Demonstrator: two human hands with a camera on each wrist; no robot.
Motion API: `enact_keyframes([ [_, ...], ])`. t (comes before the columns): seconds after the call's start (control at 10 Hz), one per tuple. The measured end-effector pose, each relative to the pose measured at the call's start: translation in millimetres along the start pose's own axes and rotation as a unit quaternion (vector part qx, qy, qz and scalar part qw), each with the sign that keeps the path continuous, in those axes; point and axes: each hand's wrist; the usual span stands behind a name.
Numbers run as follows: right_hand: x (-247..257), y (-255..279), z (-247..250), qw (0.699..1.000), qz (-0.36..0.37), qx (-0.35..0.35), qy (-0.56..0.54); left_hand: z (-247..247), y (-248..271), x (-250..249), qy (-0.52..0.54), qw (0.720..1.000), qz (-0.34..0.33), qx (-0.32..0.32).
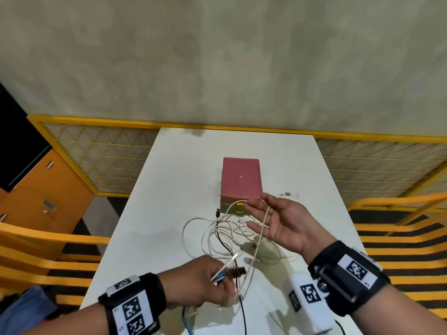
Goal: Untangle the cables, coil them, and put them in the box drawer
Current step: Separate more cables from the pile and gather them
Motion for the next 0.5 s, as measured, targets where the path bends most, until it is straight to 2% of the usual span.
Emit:
enact_keyframes([
  [0.1,9,9,4,0.999,0.015,-0.015,0.034,2,8,13,0.002,0.999,0.033,0.024],
  [0.2,4,26,9,0.996,0.017,0.003,0.092,9,8,18,0.061,0.996,0.033,-0.050],
  [0.3,-15,54,25,0.988,-0.021,0.042,0.147,26,3,16,0.219,0.962,0.021,-0.164],
  [0.4,-53,80,65,0.973,-0.099,0.097,0.184,47,2,4,0.337,0.915,-0.017,-0.222],
  [0.5,-99,93,183,0.924,-0.089,0.068,0.366,64,5,-9,0.377,0.891,-0.061,-0.245],
])
Point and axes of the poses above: each hand's wrist, its own y-axis away from the middle knuckle, its own z-axis out of the back of the hand, x = y × z, and after that the axes turned 12 degrees about -y, right-handed
